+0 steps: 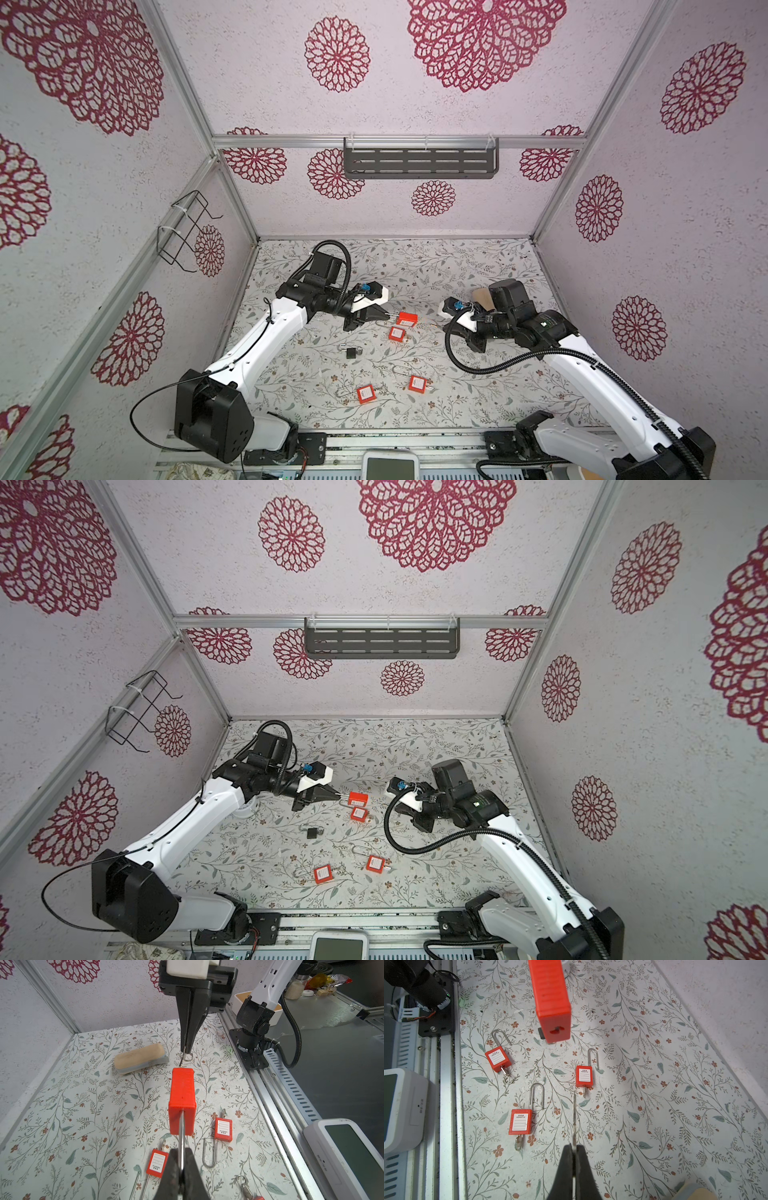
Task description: Lock with the key
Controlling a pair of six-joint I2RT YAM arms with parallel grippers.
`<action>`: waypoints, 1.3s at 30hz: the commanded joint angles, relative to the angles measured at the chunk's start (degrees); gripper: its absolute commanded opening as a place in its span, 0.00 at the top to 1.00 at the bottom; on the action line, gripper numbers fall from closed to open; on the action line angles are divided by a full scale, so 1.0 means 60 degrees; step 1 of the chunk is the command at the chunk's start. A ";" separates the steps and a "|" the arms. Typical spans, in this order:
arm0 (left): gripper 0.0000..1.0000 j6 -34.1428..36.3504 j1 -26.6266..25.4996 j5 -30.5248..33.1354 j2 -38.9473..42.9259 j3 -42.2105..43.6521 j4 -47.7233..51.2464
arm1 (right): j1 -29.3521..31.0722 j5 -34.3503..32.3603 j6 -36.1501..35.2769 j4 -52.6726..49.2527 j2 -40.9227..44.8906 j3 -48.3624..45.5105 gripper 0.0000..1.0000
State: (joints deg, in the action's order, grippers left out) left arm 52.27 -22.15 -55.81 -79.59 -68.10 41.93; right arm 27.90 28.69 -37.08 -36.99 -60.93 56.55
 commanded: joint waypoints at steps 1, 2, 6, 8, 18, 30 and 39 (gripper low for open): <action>1.00 -0.0080 0.0012 0.0146 0.0347 0.0016 -0.0149 | -0.0043 -0.0088 0.1229 0.0570 0.0221 -0.0124 1.00; 1.00 -0.0110 0.0003 0.0220 0.0361 -0.0023 -0.0033 | -0.0050 -0.0188 0.1617 0.0805 0.0308 -0.0246 1.00; 1.00 0.0163 0.0009 0.0397 0.0129 -0.0549 0.1241 | -0.0023 -0.0296 0.3762 0.1763 0.0533 -0.0621 1.00; 1.00 0.0191 -0.0006 0.0326 0.0053 -0.0772 0.1636 | 0.0008 -0.0317 0.4831 0.2134 0.0628 -0.0784 1.00; 1.00 0.0942 -0.0108 0.0722 -0.1548 -0.2652 0.2889 | 0.0257 -0.2561 0.7167 0.2577 0.0935 -0.1344 1.00; 1.00 0.1938 -0.0935 0.1752 -0.5576 -0.6660 0.5621 | 0.0243 -0.4961 0.8110 0.2520 0.1513 -0.1867 1.00; 1.00 0.1330 -0.1597 0.2685 -0.7747 -0.8455 0.6077 | 0.0228 -0.5831 0.8446 0.1950 0.2115 -0.1997 1.00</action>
State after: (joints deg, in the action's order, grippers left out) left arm 60.97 -31.00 -40.97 -125.05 -116.27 75.96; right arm 29.10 -2.59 11.70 -24.05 -50.11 44.97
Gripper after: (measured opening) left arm 0.069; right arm 0.055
